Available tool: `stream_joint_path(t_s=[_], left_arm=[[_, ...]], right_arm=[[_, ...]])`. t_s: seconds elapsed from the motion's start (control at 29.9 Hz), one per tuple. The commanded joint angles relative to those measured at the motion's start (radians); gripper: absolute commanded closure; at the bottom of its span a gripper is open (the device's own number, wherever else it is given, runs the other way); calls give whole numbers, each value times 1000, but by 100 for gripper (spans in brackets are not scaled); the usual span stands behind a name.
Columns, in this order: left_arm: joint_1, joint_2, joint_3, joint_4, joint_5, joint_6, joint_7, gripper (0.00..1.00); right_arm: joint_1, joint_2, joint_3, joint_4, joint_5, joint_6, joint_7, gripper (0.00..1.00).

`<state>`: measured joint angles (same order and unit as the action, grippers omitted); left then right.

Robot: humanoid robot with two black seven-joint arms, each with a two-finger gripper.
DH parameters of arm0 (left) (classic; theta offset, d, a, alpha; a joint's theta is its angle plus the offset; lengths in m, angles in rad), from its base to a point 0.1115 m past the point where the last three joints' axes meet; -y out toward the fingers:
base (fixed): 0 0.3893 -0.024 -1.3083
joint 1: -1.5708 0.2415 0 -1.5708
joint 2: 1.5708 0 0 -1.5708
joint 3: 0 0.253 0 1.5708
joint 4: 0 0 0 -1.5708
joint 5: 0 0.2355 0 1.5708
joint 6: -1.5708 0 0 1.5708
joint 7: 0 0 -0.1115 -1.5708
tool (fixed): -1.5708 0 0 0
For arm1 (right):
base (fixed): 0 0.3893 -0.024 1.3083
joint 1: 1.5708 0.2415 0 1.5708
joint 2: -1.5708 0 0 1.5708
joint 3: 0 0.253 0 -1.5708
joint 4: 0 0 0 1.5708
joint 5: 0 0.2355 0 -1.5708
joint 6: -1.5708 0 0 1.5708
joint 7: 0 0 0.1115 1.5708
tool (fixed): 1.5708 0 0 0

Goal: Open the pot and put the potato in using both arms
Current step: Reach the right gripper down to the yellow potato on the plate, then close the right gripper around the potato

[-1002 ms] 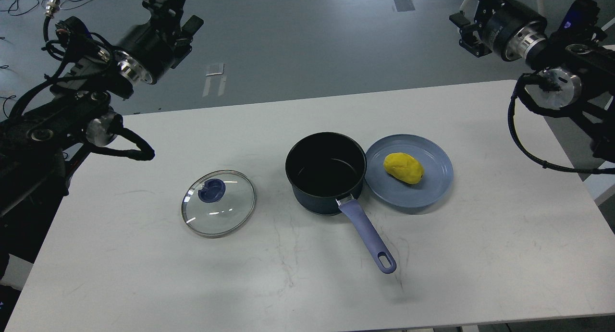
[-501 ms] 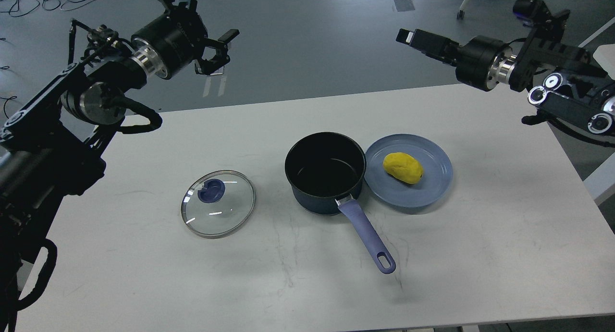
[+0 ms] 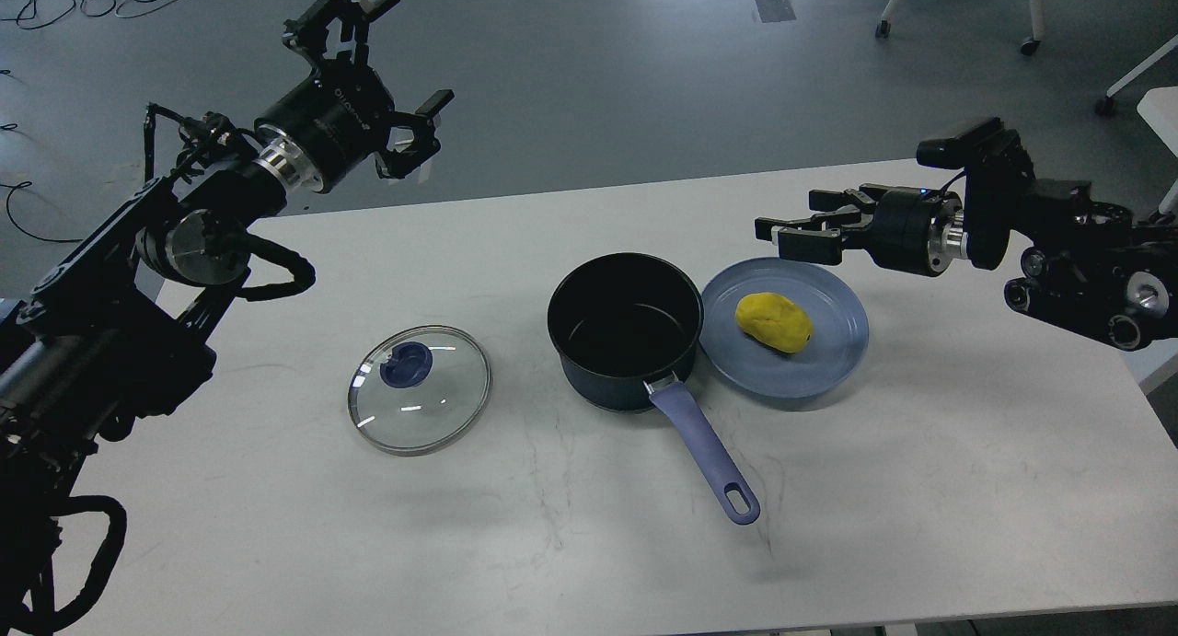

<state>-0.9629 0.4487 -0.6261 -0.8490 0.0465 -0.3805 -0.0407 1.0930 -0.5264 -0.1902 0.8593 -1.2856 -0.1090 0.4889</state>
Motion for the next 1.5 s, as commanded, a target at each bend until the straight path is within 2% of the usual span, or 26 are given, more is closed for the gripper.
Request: stream_joint_path(t_s=[0.0, 0.33, 0.63, 0.77, 1.07, 1.27, 1.37, 1.4, 1.44, 1.47], left_arm=[[4, 1, 0, -2, 4, 0, -4, 0], [4, -5, 14, -4, 7, 0, -31, 0], [4, -4, 16, -4, 9, 2, -31, 0], [4, 5, 16, -2, 10, 0, -47, 0], [4, 7, 14, -4, 10, 0, -53, 0], [4, 7, 14, -5, 10, 0, -54, 0], [4, 8, 14, -5, 10, 0, -54, 0], [3, 8, 14, -5, 10, 0, -54, 0], [4, 8, 14, -5, 10, 0, -54, 0], [4, 8, 14, -5, 12, 0, -54, 0]], right_arm=[[-18, 0, -63, 0, -3, -6, 0, 0], [-73, 31, -118, -63, -6, -60, 0, 0], [-99, 80, -123, -109, -8, -74, 0, 2], [-88, 88, -123, -109, -8, -75, 0, 2], [-90, 135, -150, -140, -8, -75, 0, 4], [-99, 197, -201, -217, -8, -103, 0, 13], [-97, 203, -219, -232, -8, -103, 0, 28], [-97, 206, -233, -236, -8, -103, 0, 40], [-97, 207, -241, -241, -8, -103, 0, 45], [-99, 216, -261, -252, -8, -103, 0, 60]])
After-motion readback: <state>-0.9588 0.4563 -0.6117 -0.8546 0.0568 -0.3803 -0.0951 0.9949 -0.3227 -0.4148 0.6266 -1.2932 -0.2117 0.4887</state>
